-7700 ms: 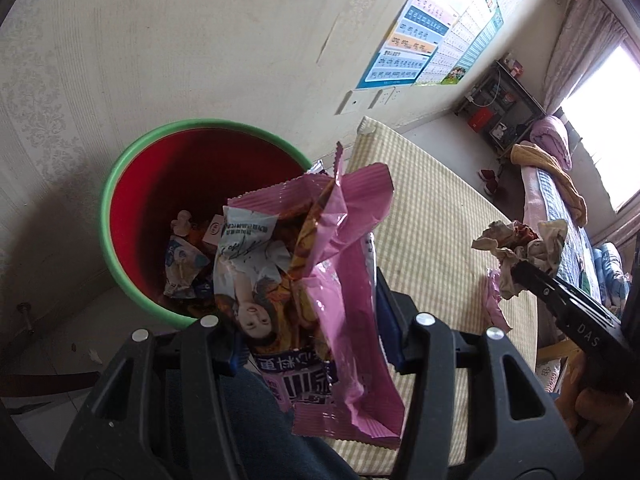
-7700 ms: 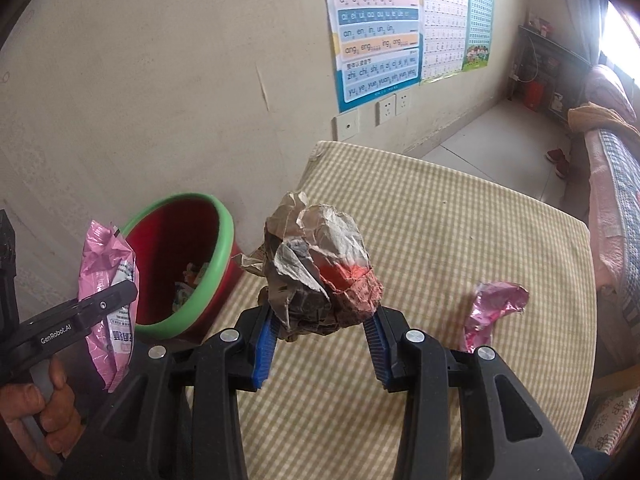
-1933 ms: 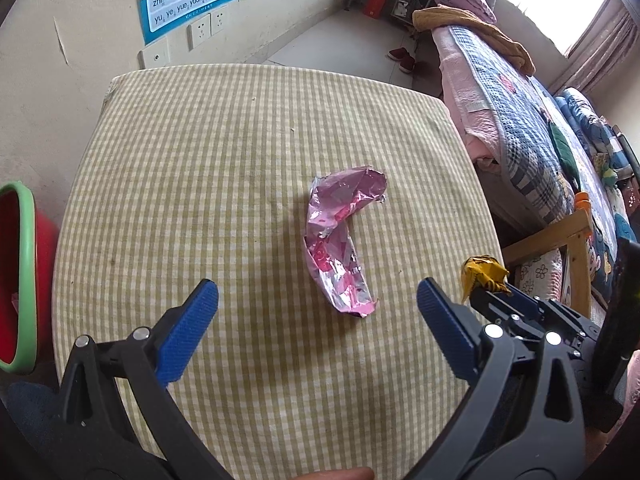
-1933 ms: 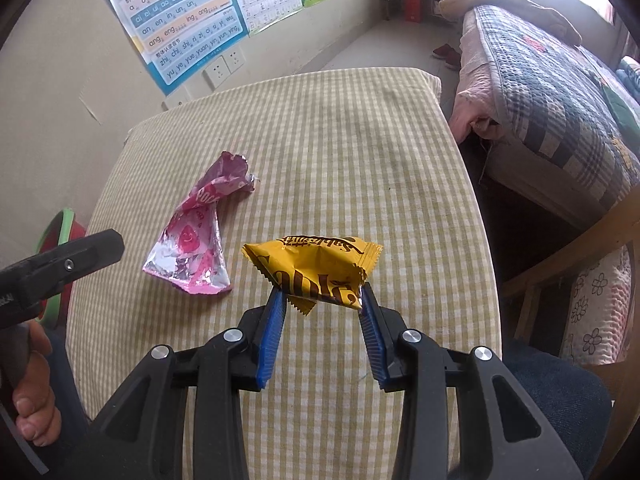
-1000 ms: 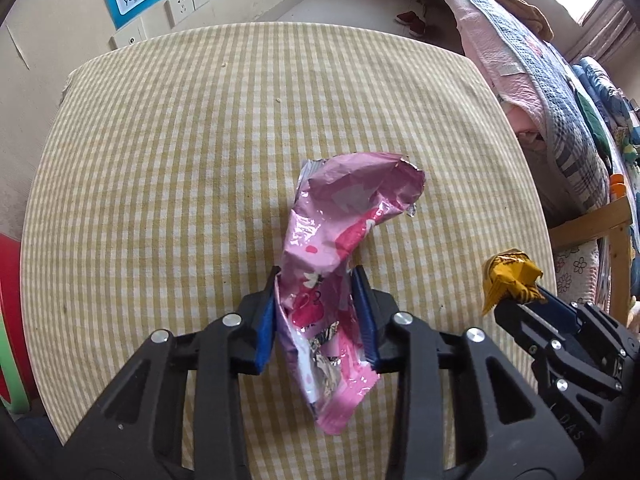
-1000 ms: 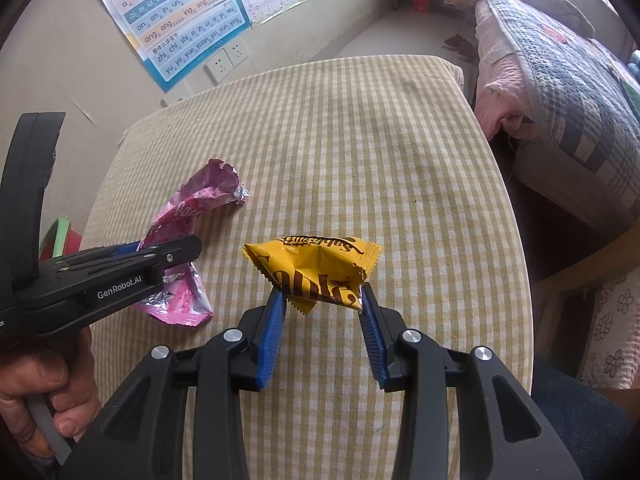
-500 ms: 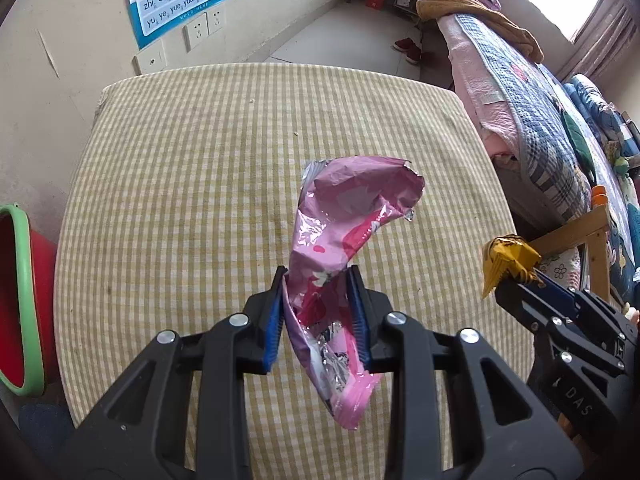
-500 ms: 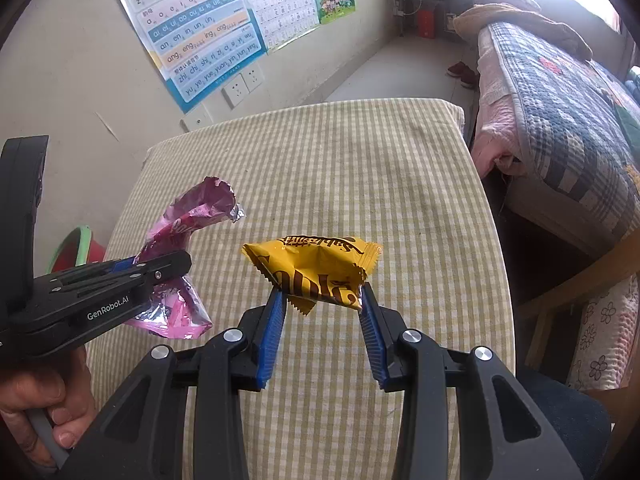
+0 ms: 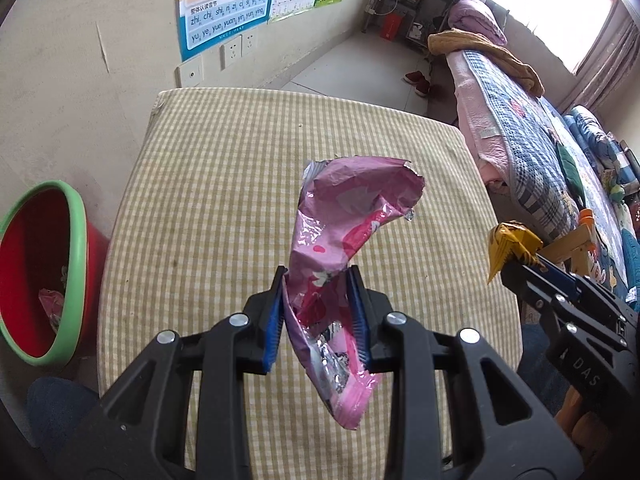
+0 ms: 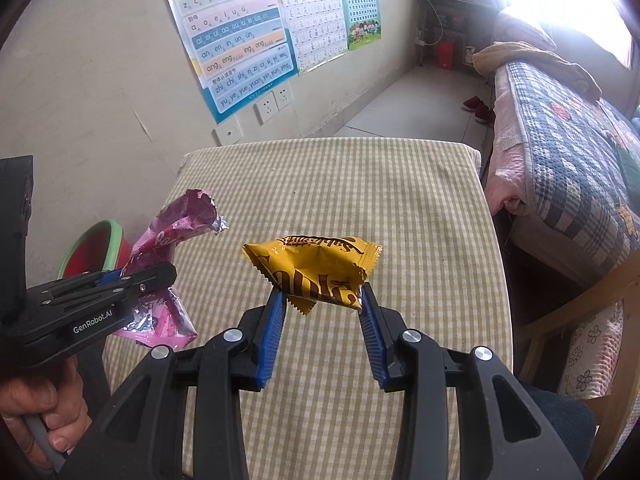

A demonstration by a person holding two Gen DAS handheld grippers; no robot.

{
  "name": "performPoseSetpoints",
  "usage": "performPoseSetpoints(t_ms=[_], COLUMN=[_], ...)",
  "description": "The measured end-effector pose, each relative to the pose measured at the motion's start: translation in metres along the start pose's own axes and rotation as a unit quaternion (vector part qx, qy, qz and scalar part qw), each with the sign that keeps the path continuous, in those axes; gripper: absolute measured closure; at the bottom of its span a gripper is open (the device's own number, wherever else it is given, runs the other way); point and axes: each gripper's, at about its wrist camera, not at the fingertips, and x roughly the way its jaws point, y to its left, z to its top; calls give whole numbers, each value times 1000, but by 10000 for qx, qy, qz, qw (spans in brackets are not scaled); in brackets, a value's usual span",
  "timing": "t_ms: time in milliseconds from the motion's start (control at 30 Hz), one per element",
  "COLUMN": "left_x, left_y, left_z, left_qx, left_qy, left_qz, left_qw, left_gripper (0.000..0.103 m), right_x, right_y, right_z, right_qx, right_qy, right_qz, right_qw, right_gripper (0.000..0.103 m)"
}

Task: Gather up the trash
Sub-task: 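Carry the pink foil and yellow wrappers over the red bucket and open both tools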

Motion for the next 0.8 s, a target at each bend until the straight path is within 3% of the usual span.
performPoseSetpoints(t_ms=[800], left_x=[-75], left_y=[129], left_z=[-31], left_qx=[-1068], left_qy=[-596], left_qz=[345], left_qw=[9919], left_gripper=[74], right_x=[-3], right_y=[142], right_z=[17], right_qx=[-1197], right_qy=[-170], right_qz=[552], right_qw=[9911], right_gripper=[67])
